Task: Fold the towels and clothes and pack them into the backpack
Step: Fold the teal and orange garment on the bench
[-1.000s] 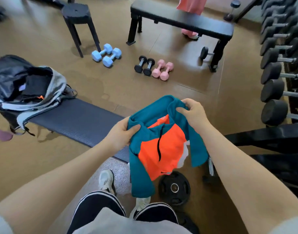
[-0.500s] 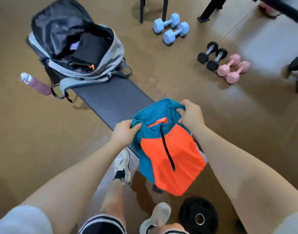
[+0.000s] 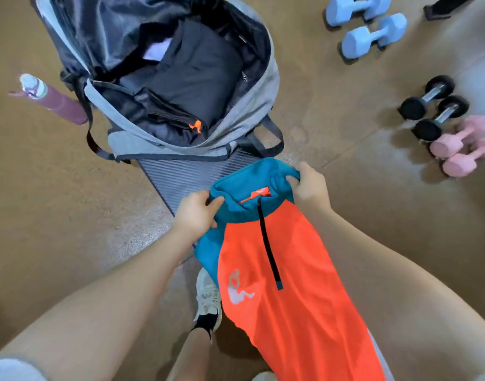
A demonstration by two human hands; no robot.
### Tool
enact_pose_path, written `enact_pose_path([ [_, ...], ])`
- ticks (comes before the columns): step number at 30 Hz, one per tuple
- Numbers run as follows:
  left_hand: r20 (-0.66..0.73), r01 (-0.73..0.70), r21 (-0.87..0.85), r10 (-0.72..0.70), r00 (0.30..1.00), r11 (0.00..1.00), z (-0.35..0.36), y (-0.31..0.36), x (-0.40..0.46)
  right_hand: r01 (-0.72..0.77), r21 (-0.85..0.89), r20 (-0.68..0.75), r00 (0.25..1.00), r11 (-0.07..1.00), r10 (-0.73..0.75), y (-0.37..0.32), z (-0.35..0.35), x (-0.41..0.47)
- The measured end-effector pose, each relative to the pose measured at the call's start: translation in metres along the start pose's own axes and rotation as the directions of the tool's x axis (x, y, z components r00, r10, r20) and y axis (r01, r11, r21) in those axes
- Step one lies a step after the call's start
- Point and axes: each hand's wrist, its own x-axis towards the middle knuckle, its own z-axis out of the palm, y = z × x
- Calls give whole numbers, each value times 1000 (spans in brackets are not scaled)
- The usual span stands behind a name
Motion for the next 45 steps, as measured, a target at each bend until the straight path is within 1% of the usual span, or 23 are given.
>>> enact_pose_path([
  [3, -119, 75, 73, -66, 991, 995, -19, -23, 28, 136, 30, 62, 989, 990, -137, -22, 30, 31],
  [7, -266, 157, 59, -136, 954, 986, -33, -48, 44, 260, 103, 171, 946, 960, -275, -38, 61, 47],
  [9, -335, 177, 55, -149, 930, 983, -32, -46, 41, 307, 180, 126, 935, 934, -332, -35, 64, 44],
  [10, -367, 166, 87, -123, 922, 982, -29, -42, 36, 320, 200, 77, 937, 926, -340, -29, 62, 41],
  [11, -388, 112, 152, -45, 921, 982, -22, -37, 31, 308, 212, 25, 947, 927, -321, -20, 59, 36],
  [12, -366, 11, 238, 79, 927, 971, -12, -34, 26, 263, 218, -23, 964, 940, -264, -9, 54, 29],
  [14, -211, -248, 400, 352, 912, 882, 17, -26, 16, 101, 213, -84, 993, 972, -84, 24, 46, 15],
  [15, -100, -344, 450, 429, 898, 824, 32, -20, 11, 20, 194, -92, 996, 981, -2, 45, 43, 8],
  [17, 31, -417, 395, 441, 897, 819, 62, -6, 6, -158, 145, -24, 986, 977, 163, 82, 38, -7],
  [18, 114, -459, 362, 450, 886, 811, 78, 1, 5, -275, 122, 34, 961, 954, 273, 98, 36, -14],
  [20, 263, -577, 503, 523, 811, 643, 111, 9, 5, -499, 84, 127, 864, 862, 488, 126, 31, -25],
  [21, 334, -588, 533, 486, 807, 609, 124, 12, 4, -588, 78, 177, 803, 805, 569, 137, 28, -31],
  [23, 347, -555, 594, 437, 830, 582, 148, 10, 5, -730, 132, 317, 672, 671, 669, 152, 20, -42],
  [24, 290, -516, 610, 436, 852, 602, 158, 9, 3, -760, 204, 376, 643, 617, 668, 158, 18, -46],
  [25, 247, -493, 634, 448, 859, 596, 162, 12, 1, -754, 289, 410, 654, 589, 636, 163, 17, -48],
  [26, 215, -475, 637, 451, 866, 607, 166, 13, 1, -718, 384, 422, 695, 580, 582, 167, 19, -48],
  [28, 236, -454, 638, 403, 884, 622, 170, 13, 4, -608, 542, 390, 793, 580, 468, 168, 25, -41],
  [31, 218, -446, 674, 418, 882, 589, 171, 14, 7, -498, 592, 302, 866, 633, 398, 163, 30, -23],
  [33, 207, -445, 671, 427, 880, 594, 171, 17, 10, -453, 641, 220, 882, 620, 417, 163, 26, -7],
  [39, 112, -375, 701, 426, 898, 607, 173, 41, 42, -206, 770, -55, 921, 604, 385, 159, 8, 34],
  [41, 102, -372, 717, 439, 893, 590, 172, 47, 51, -187, 779, -41, 938, 599, 345, 157, 8, 34],
  [43, 103, -373, 726, 445, 890, 578, 172, 50, 53, -230, 793, 45, 945, 564, 323, 163, 11, 21],
  [45, 99, -376, 721, 450, 888, 583, 170, 50, 44, -279, 712, 46, 934, 645, 353, 183, 16, -8],
])
